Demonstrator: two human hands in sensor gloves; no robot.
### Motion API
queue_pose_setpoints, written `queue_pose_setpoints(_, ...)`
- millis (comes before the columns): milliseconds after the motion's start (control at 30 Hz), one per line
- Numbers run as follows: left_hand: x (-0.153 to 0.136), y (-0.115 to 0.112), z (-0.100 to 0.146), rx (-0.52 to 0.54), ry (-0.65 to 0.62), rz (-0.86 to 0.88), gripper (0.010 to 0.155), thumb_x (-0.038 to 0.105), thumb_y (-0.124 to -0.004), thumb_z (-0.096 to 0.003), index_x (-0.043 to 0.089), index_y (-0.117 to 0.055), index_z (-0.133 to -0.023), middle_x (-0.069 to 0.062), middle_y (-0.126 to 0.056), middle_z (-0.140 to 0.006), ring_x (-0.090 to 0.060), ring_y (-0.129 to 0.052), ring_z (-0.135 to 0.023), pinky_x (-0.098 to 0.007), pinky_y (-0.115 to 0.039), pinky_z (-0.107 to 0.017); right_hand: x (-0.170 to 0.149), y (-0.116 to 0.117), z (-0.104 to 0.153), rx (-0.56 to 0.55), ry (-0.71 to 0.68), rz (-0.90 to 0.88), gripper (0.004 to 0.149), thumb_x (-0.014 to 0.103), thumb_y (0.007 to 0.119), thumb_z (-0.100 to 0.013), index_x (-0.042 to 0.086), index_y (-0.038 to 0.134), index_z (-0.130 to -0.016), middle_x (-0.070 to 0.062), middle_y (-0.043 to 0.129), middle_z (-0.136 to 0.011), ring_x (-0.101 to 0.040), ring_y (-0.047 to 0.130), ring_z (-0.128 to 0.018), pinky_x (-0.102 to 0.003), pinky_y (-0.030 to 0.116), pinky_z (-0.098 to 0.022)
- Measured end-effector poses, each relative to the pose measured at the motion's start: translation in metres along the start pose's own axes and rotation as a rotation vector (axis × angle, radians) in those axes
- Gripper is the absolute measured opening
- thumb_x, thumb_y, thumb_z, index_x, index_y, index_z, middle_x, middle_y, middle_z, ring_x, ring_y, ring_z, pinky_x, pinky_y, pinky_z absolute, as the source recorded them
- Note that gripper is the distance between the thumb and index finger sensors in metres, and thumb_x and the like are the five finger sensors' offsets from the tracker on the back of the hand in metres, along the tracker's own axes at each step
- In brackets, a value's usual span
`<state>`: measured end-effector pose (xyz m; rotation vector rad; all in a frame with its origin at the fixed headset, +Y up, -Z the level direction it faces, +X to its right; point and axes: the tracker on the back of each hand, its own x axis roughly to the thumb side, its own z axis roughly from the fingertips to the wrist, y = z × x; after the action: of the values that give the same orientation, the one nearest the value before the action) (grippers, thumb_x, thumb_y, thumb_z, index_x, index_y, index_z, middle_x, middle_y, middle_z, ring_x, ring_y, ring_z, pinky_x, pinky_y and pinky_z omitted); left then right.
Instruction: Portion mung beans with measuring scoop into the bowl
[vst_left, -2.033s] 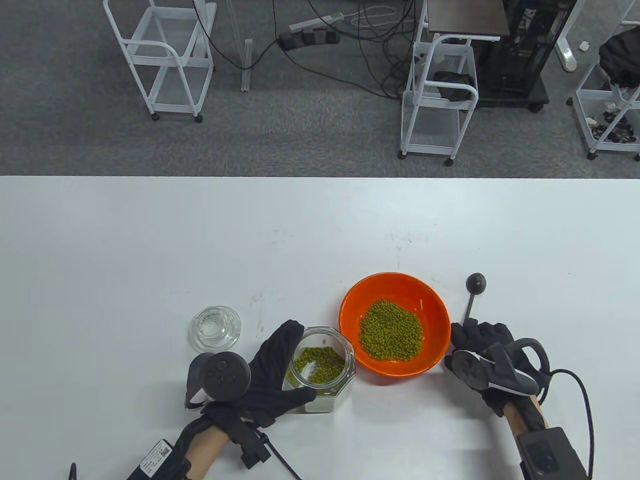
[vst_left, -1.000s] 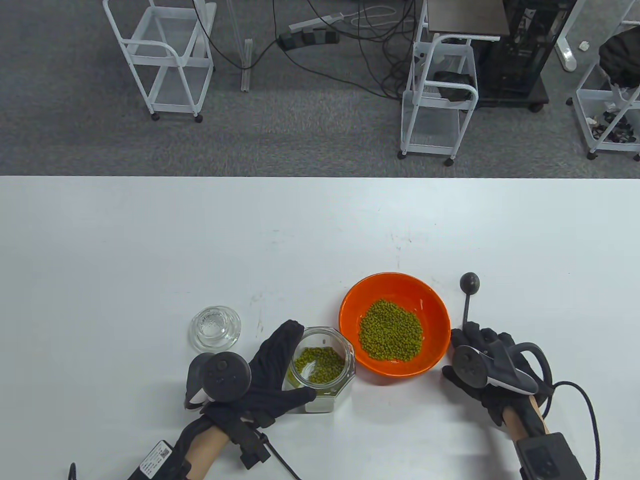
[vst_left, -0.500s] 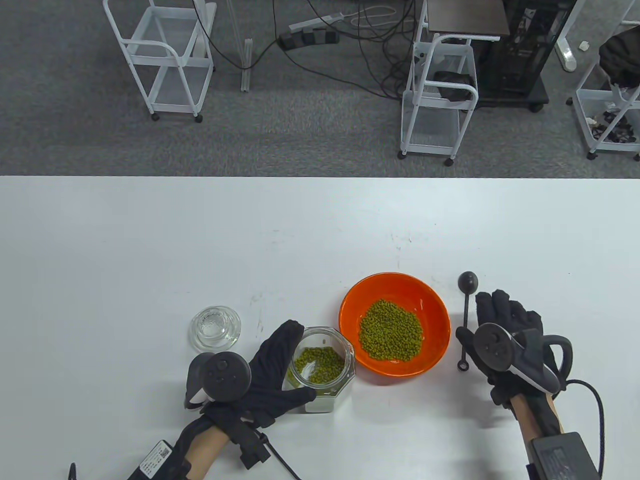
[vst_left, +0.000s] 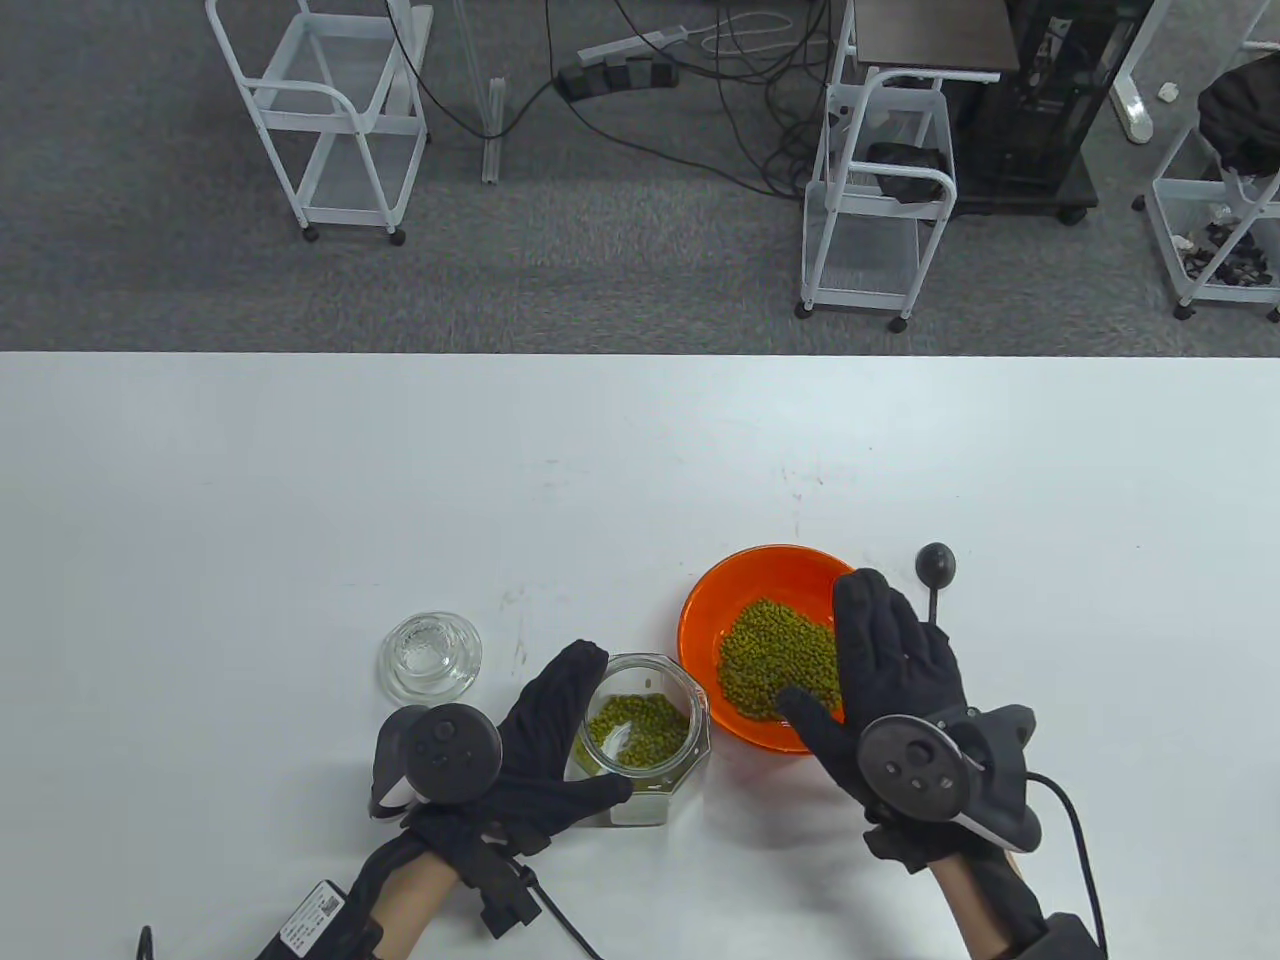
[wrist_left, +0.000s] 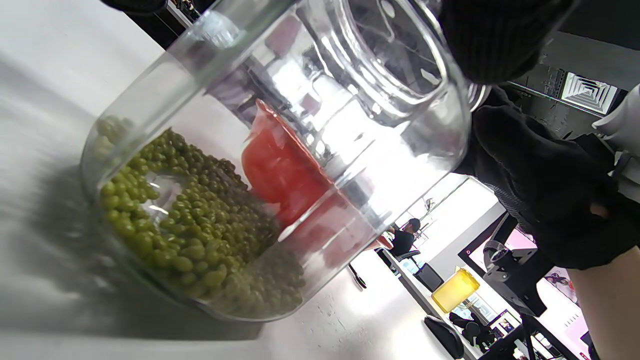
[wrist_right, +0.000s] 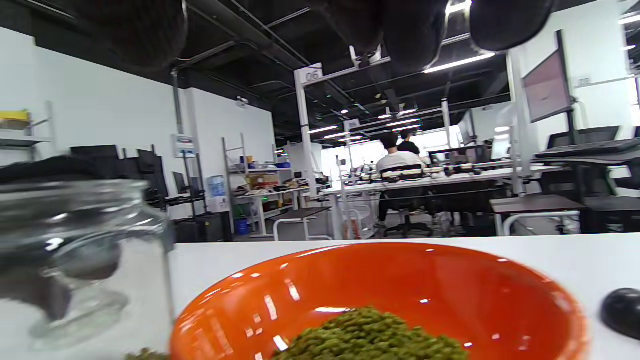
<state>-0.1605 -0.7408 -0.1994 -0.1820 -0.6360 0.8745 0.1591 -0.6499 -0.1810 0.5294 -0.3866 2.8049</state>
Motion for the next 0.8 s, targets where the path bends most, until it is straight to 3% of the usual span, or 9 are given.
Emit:
queue_pose_setpoints(133,0.000,0.000,0.000,0.000,0.000,0.000,0.107,0.064,-0.078,-0.0496,0.019,-0.009,-0.119,-0.025,-0.020,-0.126,-0.054,-0.041,-0.114,-0.078,-0.045,-0.073,0.005,0.017,0.008,0.008,-0.076,-0.025,0.094,0.064,0.066,-0.051,0.010,0.028,-0.118,-0.026,0.034,-0.120,-0.052,0.046,-0.107,-0.073,0.050,-0.069)
queue_pose_setpoints(300,0.000,0.000,0.000,0.000,-0.001,0.002,0.107,0.064,-0.078,-0.0496,0.020,-0.010,-0.119,-0.025,-0.020,-0.126,-0.053,-0.041,-0.114,-0.078,-0.045,-0.073,0.000,0.037,0.015,0.054,-0.076,-0.013,0.093,0.063,0.066,-0.051,0.010,0.029,-0.118,-0.025,0.032,-0.119,-0.052,0.045,-0.108,-0.073,0.049,-0.069)
queue_pose_setpoints(567,0.003,0.003,0.000,0.001,0.001,-0.014,0.113,0.065,-0.079,-0.0490,0.016,-0.004,-0.117,-0.025,-0.018,-0.126,-0.055,-0.038,-0.114,-0.080,-0.041,-0.073,0.002,0.038,0.017,0.024,-0.084,-0.010,0.093,0.064,0.066,-0.051,0.010,0.030,-0.118,-0.025,0.034,-0.119,-0.052,0.046,-0.107,-0.073,0.050,-0.068)
queue_pose_setpoints(733,0.017,0.034,0.004,0.099,-0.025,-0.021,0.110,0.065,-0.078,-0.0494,0.017,-0.008,-0.119,-0.026,-0.017,-0.126,-0.055,-0.036,-0.115,-0.081,-0.039,-0.073,0.003,0.035,0.019,0.025,-0.071,-0.016,0.092,0.064,0.066,-0.051,0.011,0.030,-0.118,-0.025,0.035,-0.119,-0.052,0.050,-0.106,-0.071,0.054,-0.068)
queue_pose_setpoints(800,0.023,0.053,0.005,0.167,-0.011,-0.123,0.106,0.062,-0.080,-0.0502,0.018,-0.015,-0.121,-0.025,-0.020,-0.126,-0.055,-0.039,-0.114,-0.081,-0.040,-0.073,0.002,0.034,0.019,0.018,-0.073,-0.023,0.092,0.063,0.066,-0.051,0.011,0.030,-0.118,-0.026,0.036,-0.119,-0.052,0.050,-0.106,-0.072,0.053,-0.068)
